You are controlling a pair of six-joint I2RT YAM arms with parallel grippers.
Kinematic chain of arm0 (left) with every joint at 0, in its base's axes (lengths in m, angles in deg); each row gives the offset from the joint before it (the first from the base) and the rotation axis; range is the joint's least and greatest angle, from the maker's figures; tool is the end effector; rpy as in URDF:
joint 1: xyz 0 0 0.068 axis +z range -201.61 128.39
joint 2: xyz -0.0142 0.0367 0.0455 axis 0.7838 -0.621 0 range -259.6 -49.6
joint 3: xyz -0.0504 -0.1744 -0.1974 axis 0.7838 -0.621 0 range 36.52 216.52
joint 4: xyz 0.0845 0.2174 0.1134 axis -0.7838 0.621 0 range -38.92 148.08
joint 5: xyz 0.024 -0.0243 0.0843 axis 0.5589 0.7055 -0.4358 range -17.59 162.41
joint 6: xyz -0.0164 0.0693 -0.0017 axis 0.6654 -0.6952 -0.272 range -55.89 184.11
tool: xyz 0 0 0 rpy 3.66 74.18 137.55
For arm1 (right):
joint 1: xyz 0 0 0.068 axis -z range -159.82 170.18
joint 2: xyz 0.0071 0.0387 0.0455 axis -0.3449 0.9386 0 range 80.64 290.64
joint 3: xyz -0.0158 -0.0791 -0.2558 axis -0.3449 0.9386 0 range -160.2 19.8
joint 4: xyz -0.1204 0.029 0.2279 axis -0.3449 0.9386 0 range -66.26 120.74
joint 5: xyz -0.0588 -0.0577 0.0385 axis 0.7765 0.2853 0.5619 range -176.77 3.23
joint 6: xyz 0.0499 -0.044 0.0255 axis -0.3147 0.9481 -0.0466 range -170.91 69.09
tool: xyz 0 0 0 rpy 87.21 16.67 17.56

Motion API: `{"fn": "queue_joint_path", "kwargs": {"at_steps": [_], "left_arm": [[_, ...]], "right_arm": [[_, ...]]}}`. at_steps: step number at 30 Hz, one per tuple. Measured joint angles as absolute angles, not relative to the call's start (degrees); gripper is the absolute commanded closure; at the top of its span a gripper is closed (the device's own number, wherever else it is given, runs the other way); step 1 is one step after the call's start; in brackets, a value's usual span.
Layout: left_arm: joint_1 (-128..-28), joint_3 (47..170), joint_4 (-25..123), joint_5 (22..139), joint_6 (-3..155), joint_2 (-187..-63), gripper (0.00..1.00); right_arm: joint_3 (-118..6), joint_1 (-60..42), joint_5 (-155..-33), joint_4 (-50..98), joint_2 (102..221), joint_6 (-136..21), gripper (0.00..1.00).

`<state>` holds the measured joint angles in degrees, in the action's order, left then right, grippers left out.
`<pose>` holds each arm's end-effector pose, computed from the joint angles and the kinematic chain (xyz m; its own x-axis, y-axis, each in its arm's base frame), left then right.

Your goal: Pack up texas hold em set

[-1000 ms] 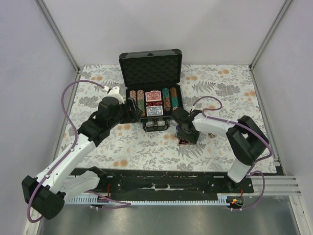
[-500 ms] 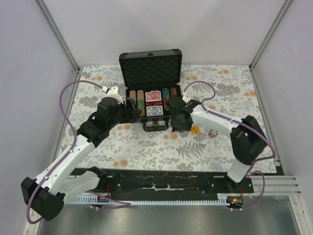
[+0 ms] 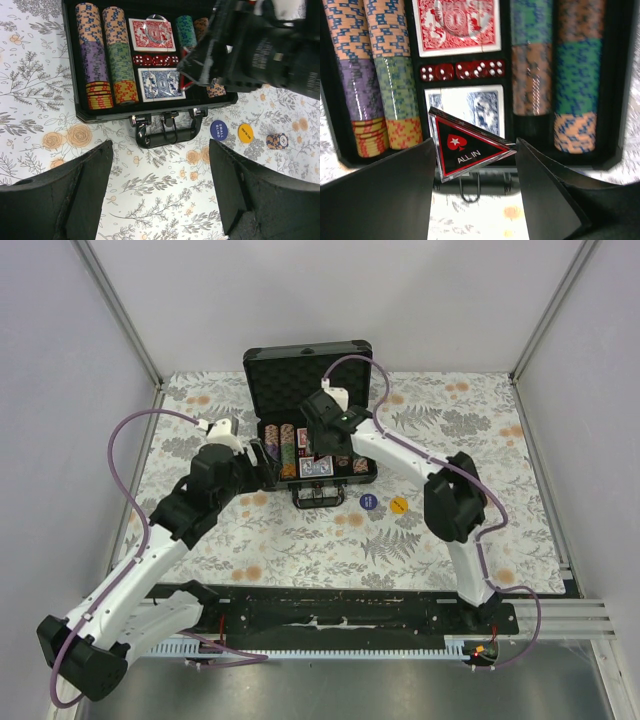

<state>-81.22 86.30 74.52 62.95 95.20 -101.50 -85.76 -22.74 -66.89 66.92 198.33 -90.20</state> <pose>0.1993 -0.1022 0.3116 -0.5062 -0.2982 -0.8092 0.1133 0.9072 -0.4051 0.3533 0.3013 0.2445 -0.7817 0.0861 -0.6176 -0.0047 0.9896 0.1440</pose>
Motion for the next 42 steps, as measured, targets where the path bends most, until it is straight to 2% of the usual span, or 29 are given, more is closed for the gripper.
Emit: {"fn": "queue_joint_path", "kwargs": {"at_steps": [8,23,31,34,42], "left_arm": [[-81.2,86.3,74.5,62.0,95.2,-101.6,0.17],[-81.2,86.3,74.5,62.1,95.2,-102.1,0.17],[-81.2,86.3,74.5,62.2,95.2,-102.0,0.17],[-81.2,86.3,74.5,62.3,95.2,-102.0,0.17],[-81.2,86.3,74.5,62.6,95.2,-102.0,0.17]], "right_arm": [[-94.4,-22.7,-67.8,66.7,210.3,-86.7,0.47],[-99.3,-24.4,-67.6,70.6,214.8,-86.5,0.45],[-101.1,-24.5,-67.2,73.2,216.0,-87.5,0.27],[-102.7,-24.3,-66.9,74.7,216.6,-87.4,0.23],[-105.6,-23.7,-65.9,76.2,215.3,-86.8,0.21]]}}
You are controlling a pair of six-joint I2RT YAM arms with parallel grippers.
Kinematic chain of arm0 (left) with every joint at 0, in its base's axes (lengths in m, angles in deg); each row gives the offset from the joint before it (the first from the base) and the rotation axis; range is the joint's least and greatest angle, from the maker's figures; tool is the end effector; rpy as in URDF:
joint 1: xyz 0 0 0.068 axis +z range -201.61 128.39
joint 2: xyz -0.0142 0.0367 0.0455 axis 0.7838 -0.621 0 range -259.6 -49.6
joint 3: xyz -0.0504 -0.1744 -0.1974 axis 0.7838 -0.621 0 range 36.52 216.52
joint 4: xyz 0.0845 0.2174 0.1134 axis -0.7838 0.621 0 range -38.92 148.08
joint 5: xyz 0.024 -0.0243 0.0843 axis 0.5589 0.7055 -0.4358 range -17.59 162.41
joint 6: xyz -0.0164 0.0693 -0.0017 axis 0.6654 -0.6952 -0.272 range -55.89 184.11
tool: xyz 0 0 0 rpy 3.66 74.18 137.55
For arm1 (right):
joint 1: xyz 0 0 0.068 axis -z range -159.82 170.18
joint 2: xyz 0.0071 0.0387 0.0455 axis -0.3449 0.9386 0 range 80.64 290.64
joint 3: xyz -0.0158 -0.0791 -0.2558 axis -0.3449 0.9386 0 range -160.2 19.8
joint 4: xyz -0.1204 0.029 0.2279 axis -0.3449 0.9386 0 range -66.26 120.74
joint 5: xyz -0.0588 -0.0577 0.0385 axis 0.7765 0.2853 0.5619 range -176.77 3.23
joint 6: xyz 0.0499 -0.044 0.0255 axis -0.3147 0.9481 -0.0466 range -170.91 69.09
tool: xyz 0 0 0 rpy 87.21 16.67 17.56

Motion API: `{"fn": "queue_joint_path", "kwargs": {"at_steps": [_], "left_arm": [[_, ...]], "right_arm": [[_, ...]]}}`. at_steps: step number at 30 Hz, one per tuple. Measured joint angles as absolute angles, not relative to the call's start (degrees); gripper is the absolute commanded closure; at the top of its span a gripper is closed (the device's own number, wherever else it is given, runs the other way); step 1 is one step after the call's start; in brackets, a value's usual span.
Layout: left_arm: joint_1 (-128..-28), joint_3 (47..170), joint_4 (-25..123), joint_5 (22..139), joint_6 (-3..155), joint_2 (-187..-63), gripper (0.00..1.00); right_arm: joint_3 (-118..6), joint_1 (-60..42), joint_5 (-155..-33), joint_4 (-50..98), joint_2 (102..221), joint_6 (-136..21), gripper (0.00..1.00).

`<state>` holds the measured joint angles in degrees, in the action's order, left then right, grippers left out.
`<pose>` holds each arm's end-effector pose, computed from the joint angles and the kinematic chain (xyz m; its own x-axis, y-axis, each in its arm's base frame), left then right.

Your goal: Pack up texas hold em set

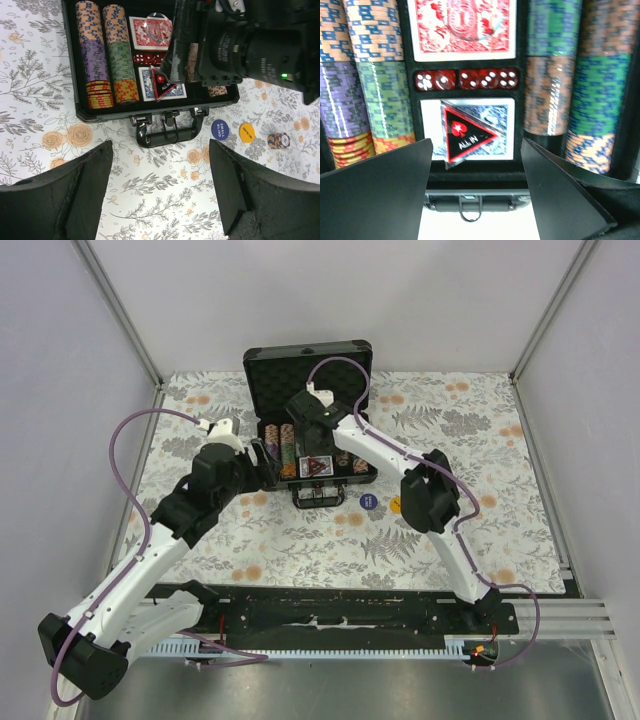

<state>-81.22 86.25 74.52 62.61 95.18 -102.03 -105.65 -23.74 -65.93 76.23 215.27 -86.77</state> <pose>0.2010 -0.1028 0.3094 -0.5107 -0.2947 -0.8077 0.1056 0.9108 -0.3991 0.3837 0.3404 0.2051 -0.8223 -0.0319 -0.5681 -0.0555 0.9982 0.0242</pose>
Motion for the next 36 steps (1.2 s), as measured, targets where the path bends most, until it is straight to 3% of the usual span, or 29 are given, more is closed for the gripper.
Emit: {"fn": "queue_joint_path", "kwargs": {"at_steps": [15,22,36], "left_arm": [[-81.2,86.3,73.6,68.5,95.1,-103.1,0.17],[-81.2,86.8,74.5,70.0,93.5,-103.8,0.17],[-81.2,86.8,74.4,71.5,91.8,-102.6,0.16]], "right_arm": [[-66.1,-18.2,-65.6,77.6,179.9,-88.1,0.12],[-56.8,-11.8,-70.8,76.9,180.4,-84.8,0.09],[-55.0,-7.6,-76.0,73.5,187.4,-81.4,0.12]]}}
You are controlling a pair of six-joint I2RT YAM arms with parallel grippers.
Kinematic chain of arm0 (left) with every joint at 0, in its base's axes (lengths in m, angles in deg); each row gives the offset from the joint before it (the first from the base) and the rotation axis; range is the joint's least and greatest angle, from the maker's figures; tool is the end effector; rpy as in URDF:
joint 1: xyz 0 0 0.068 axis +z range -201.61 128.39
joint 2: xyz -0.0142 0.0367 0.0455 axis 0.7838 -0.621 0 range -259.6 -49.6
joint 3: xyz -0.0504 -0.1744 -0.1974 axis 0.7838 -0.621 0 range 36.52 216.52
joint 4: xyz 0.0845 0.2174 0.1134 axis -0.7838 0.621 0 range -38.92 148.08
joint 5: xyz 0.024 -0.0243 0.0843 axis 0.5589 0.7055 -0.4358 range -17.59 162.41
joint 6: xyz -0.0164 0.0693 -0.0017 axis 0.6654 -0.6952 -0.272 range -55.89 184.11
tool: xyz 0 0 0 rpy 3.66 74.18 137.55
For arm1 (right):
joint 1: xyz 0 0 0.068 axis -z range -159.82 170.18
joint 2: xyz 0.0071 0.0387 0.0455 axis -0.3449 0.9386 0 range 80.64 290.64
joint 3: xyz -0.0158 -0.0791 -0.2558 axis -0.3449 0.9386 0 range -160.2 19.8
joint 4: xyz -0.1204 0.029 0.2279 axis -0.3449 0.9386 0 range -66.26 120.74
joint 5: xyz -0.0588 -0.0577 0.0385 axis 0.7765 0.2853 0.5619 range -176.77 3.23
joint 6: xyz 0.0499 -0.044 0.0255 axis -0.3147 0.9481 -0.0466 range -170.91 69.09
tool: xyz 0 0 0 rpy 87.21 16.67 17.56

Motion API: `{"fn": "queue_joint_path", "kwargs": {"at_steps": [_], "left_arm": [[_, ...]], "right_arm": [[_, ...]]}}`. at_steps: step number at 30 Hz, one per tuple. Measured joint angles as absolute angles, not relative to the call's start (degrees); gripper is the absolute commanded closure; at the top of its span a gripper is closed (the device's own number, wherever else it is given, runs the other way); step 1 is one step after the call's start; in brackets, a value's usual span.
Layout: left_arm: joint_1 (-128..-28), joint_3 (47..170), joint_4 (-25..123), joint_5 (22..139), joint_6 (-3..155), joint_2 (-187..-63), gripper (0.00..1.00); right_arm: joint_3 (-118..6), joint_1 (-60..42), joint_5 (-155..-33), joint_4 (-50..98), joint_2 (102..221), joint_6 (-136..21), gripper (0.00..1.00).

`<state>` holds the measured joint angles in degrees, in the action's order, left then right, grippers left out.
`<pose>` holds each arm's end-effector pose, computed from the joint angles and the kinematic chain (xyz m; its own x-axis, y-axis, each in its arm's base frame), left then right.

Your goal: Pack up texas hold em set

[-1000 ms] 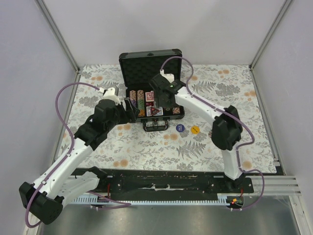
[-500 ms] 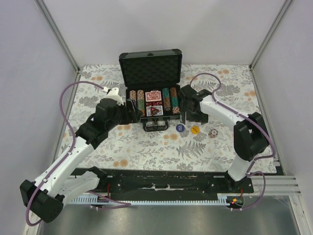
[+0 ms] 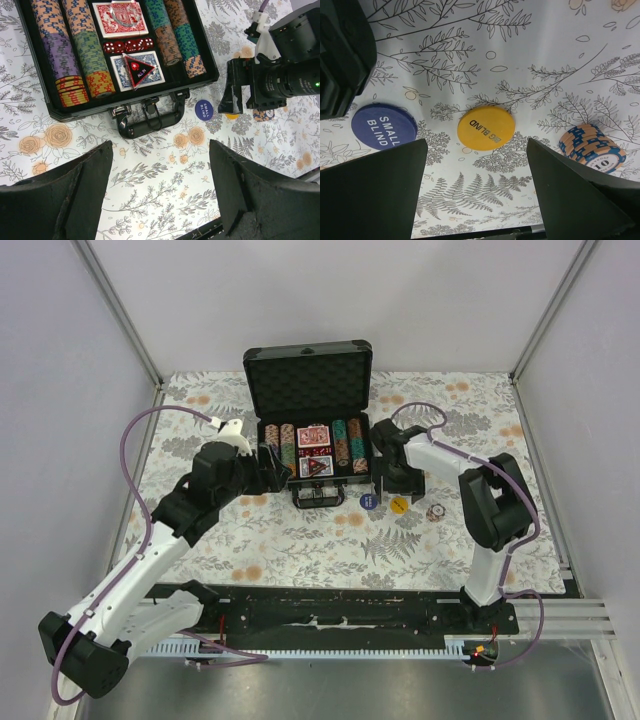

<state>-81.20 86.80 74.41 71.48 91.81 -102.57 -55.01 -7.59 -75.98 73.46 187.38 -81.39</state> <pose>0.1991 -0.1119 0.3108 -0.5613 -0.2158 -0.7990 0.2486 0.8769 -0.4114 0.3162 0.1540 0.1541 -0.9744 0.0500 -0.2192 0.0703 0.9938 -0.0860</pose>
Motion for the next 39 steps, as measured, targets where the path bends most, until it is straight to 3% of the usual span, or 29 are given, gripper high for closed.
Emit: {"fn": "queue_joint_path", "kwargs": {"at_steps": [11,19,32,39], "left_arm": [[-81.2,86.8,74.1,71.4,91.8,-102.6,0.16],[-81.2,86.8,74.1,70.9,91.8,-102.5,0.16],[-81.2,86.8,75.3,68.9,91.8,-99.3,0.16],[-81.2,86.8,75.4,67.9,91.8,-99.2,0.16]], "right_arm": [[-54.8,-6.2,-76.0,73.2,190.0,-81.7,0.19],[-54.8,-4.8,-77.7,72.6,190.7,-81.9,0.32],[-51.5,-2.4,-82.4,69.3,189.2,-83.1,0.32],[-50.0,-2.1,-82.0,68.1,188.1,-83.3,0.41]]}}
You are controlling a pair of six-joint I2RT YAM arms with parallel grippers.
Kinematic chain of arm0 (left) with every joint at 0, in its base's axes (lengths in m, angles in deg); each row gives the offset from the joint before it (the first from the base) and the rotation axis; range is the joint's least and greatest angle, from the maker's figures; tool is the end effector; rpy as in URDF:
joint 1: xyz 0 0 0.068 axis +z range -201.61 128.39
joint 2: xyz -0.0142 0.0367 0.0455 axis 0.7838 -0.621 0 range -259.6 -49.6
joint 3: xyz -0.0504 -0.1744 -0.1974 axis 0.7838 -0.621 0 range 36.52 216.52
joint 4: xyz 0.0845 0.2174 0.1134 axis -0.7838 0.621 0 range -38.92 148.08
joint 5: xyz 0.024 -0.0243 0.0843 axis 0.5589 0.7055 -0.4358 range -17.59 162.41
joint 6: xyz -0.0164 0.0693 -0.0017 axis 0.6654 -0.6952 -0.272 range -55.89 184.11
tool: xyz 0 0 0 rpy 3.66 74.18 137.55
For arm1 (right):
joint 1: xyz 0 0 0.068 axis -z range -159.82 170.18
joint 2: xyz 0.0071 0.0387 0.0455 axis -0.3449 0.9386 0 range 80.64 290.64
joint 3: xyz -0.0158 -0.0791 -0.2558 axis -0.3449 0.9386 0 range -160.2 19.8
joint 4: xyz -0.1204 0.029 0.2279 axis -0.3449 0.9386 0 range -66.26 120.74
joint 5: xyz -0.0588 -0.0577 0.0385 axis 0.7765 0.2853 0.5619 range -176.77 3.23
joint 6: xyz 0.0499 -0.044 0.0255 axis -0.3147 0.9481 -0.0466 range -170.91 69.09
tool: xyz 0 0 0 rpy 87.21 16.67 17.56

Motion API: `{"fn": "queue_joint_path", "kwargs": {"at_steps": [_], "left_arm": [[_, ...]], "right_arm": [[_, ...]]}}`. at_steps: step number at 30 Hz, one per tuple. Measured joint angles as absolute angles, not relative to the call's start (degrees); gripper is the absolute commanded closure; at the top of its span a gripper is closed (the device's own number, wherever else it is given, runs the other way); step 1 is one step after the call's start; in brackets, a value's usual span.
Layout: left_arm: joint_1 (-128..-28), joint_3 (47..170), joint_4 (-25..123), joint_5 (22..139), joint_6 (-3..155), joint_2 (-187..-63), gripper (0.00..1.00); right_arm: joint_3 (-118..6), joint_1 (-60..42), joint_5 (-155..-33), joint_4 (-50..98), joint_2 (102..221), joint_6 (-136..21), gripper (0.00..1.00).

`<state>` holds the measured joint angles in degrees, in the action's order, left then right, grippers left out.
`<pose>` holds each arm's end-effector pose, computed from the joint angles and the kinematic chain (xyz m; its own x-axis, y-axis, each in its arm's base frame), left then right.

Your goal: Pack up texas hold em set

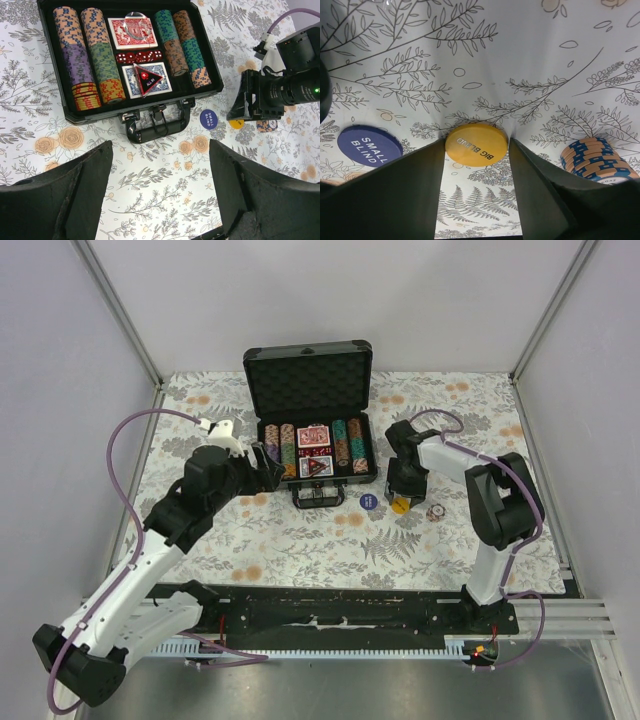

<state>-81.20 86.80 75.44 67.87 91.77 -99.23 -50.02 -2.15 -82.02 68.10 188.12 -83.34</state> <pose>0.1896 -0.1023 0.3205 -0.5089 -0.2432 -0.8258 0.2178 0.8917 -0.3968 0.3211 0.1266 0.1288 -0.9705 0.1790 -0.1612 0.1806 0.9835 0.0052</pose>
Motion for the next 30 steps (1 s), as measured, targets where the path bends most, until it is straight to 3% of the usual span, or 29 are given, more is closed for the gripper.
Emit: {"fn": "queue_joint_path", "kwargs": {"at_steps": [4,30], "left_arm": [[-81.2,86.8,75.5,67.7,91.7,-99.6,0.16],[-81.2,86.8,77.3,66.9,91.8,-100.7,0.16]], "right_arm": [[-49.4,-2.0,-81.8,67.7,187.6,-84.1,0.46],[-49.3,-2.0,-82.5,68.8,185.4,-86.3,0.45]]}}
